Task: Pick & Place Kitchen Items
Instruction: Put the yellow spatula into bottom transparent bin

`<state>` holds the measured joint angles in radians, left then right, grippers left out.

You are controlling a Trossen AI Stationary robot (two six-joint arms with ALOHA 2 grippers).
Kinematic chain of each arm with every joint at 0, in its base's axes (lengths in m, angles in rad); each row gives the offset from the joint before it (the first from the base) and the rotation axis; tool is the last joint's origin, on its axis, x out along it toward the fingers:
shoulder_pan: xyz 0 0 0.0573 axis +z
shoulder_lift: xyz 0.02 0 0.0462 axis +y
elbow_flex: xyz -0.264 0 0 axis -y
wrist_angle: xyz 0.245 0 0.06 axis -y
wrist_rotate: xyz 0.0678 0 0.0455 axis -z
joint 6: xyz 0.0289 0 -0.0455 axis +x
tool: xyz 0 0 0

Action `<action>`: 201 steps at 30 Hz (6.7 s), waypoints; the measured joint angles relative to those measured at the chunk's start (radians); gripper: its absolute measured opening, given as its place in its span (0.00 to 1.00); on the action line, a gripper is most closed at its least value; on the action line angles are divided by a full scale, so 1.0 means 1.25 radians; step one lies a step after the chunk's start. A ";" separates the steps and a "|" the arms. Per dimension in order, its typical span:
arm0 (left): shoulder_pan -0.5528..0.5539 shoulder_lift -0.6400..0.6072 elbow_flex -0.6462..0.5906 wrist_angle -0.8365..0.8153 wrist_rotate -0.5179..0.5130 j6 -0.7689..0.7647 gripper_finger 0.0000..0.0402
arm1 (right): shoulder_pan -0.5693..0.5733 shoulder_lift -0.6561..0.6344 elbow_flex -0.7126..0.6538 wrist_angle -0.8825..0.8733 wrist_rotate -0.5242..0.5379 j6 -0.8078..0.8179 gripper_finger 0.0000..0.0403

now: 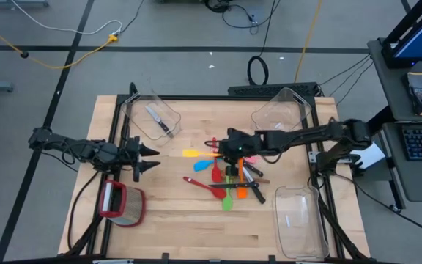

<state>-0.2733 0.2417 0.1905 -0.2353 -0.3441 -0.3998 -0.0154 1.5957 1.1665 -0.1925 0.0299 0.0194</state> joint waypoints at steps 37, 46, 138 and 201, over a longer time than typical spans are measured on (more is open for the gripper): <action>0.000 0.000 0.000 0.001 -0.005 -0.083 0.56 | -0.072 -0.157 0.000 0.583 -0.764 0.185 0.10; 0.000 0.000 0.000 0.001 -0.005 -0.080 0.56 | -0.072 -0.148 0.000 0.583 -0.759 0.201 0.10; 0.000 0.000 -0.001 0.000 -0.047 -0.095 0.56 | 0.147 -0.046 0.000 0.403 1.003 -0.922 0.10; 0.000 0.000 -0.001 0.007 -0.305 0.210 0.56 | 0.027 -0.162 0.000 0.585 1.233 0.168 0.10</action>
<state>-0.2733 0.2420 0.1898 -0.2268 -0.7258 -0.1379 0.0189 1.3932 1.1671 0.5388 1.5710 0.2295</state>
